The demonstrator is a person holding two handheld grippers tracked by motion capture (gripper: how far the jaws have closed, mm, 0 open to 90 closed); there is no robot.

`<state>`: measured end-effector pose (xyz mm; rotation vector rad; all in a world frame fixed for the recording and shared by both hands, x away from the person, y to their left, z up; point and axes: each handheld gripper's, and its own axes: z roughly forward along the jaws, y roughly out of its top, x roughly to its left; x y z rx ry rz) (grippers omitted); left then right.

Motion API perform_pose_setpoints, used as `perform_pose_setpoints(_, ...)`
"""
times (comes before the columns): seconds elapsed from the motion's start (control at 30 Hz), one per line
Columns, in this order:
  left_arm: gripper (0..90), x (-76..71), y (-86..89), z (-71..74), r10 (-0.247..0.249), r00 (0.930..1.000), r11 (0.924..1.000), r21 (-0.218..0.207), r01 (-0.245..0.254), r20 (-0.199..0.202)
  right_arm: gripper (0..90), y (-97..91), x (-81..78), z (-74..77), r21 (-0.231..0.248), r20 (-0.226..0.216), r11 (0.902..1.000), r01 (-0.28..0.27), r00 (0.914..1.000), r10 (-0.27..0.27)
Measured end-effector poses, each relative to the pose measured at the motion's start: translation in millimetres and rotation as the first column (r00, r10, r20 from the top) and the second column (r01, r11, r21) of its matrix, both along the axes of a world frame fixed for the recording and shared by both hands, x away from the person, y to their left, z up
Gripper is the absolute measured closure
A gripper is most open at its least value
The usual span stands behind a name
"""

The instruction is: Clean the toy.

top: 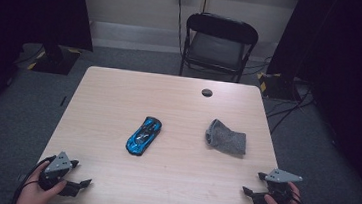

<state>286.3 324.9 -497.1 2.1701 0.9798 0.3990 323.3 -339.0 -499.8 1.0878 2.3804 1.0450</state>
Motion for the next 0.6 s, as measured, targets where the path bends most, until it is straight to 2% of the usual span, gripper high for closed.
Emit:
perform_pose_setpoints(0.2, 13.1, 0.4, 0.1, -2.7, -0.006, 0.9999, 0.9997, -0.022, 0.007, 0.013, 13.6, 0.0, 0.0, 0.0, 0.0, 0.0, 1.0, 0.0, 1.0, 0.0)
perform_pose_setpoints(0.6, 10.8, 1.1, -0.5, -3.1, -0.013, 0.9998, 0.9997, -0.02, 0.013, 0.014, 13.7, 0.0, -0.1, 0.0, 0.0, 0.001, 1.0, -0.001, 1.0, 0.001)
